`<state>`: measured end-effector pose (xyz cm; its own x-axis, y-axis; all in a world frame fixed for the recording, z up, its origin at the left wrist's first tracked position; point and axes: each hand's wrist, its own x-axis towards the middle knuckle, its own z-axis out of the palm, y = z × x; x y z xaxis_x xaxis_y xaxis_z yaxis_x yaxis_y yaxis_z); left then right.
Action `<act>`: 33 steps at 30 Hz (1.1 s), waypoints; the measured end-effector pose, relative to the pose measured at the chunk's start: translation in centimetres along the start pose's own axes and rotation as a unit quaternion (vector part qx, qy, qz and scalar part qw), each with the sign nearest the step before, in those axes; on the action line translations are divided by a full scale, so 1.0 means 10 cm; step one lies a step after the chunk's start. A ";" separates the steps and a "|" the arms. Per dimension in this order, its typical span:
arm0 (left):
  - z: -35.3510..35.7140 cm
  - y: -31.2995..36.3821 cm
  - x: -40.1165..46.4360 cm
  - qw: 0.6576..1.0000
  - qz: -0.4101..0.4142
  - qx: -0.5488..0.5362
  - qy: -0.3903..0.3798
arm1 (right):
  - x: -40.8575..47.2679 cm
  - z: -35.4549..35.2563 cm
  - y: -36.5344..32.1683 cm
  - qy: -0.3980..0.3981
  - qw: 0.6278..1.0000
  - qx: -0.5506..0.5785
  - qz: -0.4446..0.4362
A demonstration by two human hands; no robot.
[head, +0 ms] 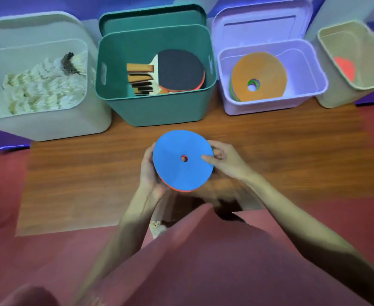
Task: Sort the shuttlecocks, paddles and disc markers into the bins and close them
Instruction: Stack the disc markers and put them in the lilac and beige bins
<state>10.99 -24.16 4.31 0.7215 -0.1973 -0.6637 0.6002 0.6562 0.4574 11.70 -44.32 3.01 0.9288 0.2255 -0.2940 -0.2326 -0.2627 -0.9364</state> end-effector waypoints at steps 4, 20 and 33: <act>0.56 -0.43 0.16 1.000 -0.022 0.015 -0.011 | -0.19 -0.63 0.16 0.057 0.992 -0.110 -0.023; 2.13 -1.04 0.70 0.993 -0.106 0.030 -0.043 | -0.19 -2.11 0.46 0.208 0.977 0.005 0.036; 2.38 -0.99 0.96 0.969 -0.065 0.223 -0.085 | -0.29 -2.09 0.45 0.381 0.918 0.102 0.047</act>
<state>20.20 -49.89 7.57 0.6540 -0.3982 -0.6432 0.7515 0.2446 0.6127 14.03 -65.78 3.63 0.8158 -0.5315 -0.2280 -0.2983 -0.0491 -0.9532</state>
